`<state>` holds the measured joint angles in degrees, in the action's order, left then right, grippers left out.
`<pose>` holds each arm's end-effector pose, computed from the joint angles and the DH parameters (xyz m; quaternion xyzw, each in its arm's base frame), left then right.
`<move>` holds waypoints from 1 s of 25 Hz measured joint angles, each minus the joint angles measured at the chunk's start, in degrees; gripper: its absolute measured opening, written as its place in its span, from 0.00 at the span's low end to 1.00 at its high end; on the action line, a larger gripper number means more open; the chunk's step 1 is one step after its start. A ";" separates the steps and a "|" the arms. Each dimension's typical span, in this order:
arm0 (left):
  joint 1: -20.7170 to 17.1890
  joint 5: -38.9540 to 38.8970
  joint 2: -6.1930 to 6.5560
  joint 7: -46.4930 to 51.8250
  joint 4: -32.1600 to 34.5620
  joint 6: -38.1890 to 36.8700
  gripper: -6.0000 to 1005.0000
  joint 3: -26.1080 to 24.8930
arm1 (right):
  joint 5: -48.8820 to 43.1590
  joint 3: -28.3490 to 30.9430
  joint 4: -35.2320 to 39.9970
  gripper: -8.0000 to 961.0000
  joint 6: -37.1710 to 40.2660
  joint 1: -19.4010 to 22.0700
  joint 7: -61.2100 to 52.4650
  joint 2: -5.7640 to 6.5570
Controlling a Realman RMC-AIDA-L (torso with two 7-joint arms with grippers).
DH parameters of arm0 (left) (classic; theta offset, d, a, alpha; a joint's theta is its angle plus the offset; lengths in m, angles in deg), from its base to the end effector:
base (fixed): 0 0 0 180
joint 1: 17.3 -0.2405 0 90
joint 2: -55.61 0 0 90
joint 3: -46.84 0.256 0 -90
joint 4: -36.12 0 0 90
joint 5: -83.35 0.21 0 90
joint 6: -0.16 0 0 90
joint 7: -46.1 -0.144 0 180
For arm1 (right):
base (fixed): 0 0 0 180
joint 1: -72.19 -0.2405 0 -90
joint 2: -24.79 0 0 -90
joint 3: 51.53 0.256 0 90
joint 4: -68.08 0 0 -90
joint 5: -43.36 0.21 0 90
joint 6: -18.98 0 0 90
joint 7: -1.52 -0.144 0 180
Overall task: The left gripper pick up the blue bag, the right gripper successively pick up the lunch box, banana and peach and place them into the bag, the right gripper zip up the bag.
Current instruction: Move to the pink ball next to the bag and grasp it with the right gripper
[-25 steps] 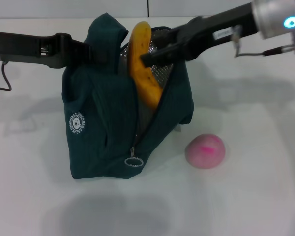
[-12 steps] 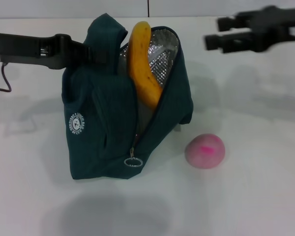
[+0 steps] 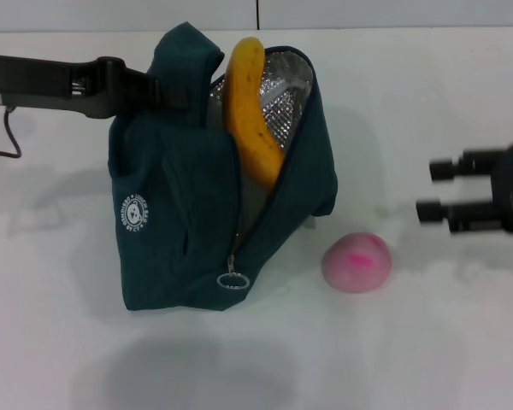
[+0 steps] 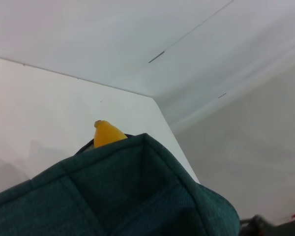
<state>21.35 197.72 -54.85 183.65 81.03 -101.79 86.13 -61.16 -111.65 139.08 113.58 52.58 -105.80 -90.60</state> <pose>-0.2107 0.3654 0.0783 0.8216 0.5197 0.2332 0.0199 0.2141 0.3117 0.0588 -0.9557 0.2121 0.1811 0.0940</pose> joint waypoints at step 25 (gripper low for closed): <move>-0.24 -0.14 -0.28 -0.31 0.00 -0.19 0.05 0.00 | -3.35 -12.60 -15.18 0.72 -13.68 -4.30 16.47 -0.17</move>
<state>21.10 197.58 -55.13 183.34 81.04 -101.98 86.13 -64.51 -124.26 123.89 99.90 48.28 -89.33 -90.77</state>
